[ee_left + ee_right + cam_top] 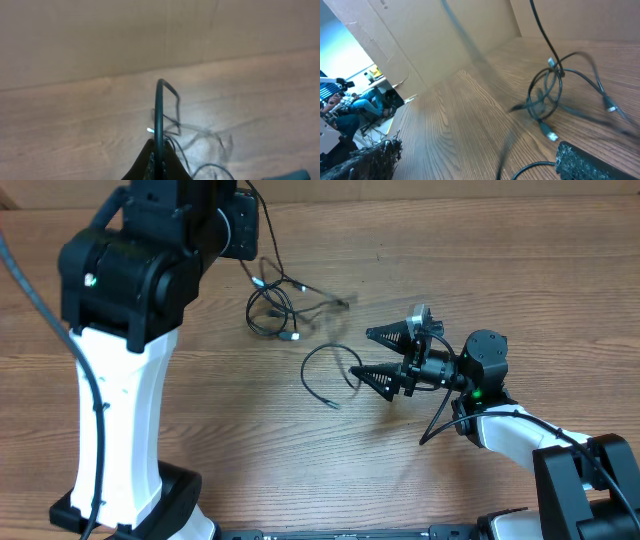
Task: Untangle cables
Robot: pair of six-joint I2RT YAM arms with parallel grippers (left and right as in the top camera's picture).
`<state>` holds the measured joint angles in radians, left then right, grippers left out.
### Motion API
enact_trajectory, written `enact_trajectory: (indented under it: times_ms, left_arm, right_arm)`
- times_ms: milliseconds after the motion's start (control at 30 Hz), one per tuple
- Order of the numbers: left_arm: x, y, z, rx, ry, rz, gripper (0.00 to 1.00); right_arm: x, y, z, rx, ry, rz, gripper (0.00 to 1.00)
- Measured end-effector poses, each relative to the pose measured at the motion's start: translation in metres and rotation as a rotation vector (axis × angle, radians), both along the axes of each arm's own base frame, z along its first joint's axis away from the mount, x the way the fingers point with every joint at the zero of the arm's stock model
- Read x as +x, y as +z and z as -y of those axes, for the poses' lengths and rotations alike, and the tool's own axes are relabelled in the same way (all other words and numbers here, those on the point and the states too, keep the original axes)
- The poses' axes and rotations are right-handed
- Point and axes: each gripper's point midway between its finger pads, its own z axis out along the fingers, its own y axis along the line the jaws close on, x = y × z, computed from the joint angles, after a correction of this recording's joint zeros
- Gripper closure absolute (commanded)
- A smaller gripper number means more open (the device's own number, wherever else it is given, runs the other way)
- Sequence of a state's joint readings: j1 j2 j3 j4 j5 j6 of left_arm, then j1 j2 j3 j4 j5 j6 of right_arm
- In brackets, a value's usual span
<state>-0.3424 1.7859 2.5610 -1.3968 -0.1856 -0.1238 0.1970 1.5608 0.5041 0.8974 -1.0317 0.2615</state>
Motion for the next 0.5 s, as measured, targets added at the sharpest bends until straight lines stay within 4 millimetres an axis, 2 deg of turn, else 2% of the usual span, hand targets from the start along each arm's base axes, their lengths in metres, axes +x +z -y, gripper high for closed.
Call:
enact_trajectory:
  times_ms: [300,500]
  left_arm:
    - [-0.009,0.036,-0.031,0.041,0.134,0.133,0.96]
    - [-0.014,0.075,-0.047,0.018,0.214,0.279,0.96]
  right_arm:
    - [0.000,-0.004,0.000,-0.005,0.000,-0.023,0.00]
    - [0.000,-0.004,0.000,-0.005,0.000,-0.024,0.00]
